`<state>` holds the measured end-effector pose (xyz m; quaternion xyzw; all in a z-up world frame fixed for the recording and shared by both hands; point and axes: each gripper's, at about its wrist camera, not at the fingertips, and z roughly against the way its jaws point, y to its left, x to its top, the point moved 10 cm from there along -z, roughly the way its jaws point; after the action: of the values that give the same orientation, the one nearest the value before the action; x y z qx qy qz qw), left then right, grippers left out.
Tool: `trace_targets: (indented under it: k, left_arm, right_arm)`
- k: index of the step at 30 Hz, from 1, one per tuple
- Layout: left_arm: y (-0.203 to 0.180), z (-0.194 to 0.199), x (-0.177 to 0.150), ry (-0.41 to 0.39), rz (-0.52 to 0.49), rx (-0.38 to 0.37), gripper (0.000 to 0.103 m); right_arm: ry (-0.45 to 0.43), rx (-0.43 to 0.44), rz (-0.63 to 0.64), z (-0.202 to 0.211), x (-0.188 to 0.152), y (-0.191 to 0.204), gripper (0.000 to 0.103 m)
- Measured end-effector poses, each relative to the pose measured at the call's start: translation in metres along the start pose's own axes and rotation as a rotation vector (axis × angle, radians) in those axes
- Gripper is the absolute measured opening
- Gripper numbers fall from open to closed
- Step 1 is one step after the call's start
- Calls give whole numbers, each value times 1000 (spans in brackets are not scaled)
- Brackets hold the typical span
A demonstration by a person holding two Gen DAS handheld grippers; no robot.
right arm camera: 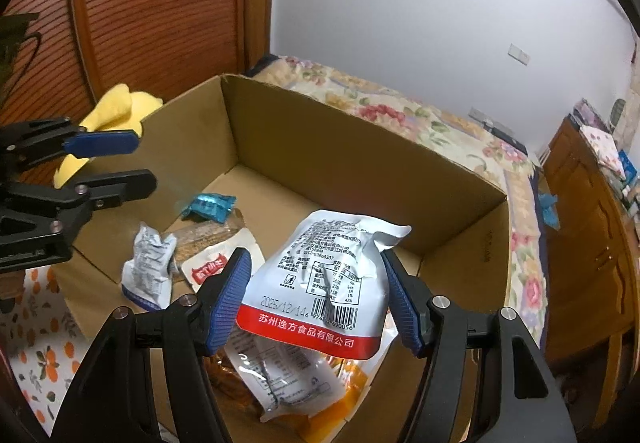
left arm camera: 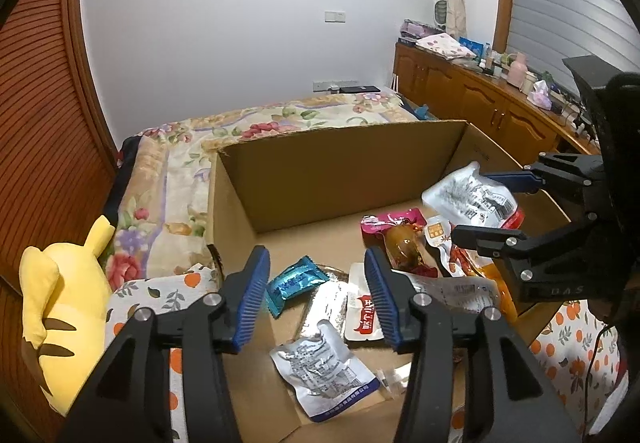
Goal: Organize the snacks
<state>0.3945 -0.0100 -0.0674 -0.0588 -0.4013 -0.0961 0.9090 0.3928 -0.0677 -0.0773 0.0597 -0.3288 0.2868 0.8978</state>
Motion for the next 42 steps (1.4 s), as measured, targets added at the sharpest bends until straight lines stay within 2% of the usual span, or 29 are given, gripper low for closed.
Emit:
trace_targets:
  k: [7,14,19,26,29,31,33,42]
  left_arm:
    - [1,2,0,-8,2,-1,54]
    - [-4,13,-1,-30,-1,11,59]
    - [-9,24,2,-66,-10,35,71]
    - [-15,39,5,-95,4,45,76]
    - [-18,43,5,-92,6,48,90]
    - [-19,47,5,-104,5,47,92]
    - [-20,51,5,-112,10,46,98]
    - [-26,75,7,-167,42,41,98]
  right_arm:
    - [-9,-12,-28,2,-1,-1,71]
    - [-103,-8,-112,25,1,-8,73]
    - [-165,-22,-179,41,-1,-17,82]
    - [-219,-53,-222,61,-3,-27,92]
    - [-242,-64,-238,69,-5,-30,95]
    - [-253,-72,-244,74,-6,-30,96]
    - [-260,-83,-250,79,-7,-31,101]
    - [-304,-103,-271,100,-11,-32,103]
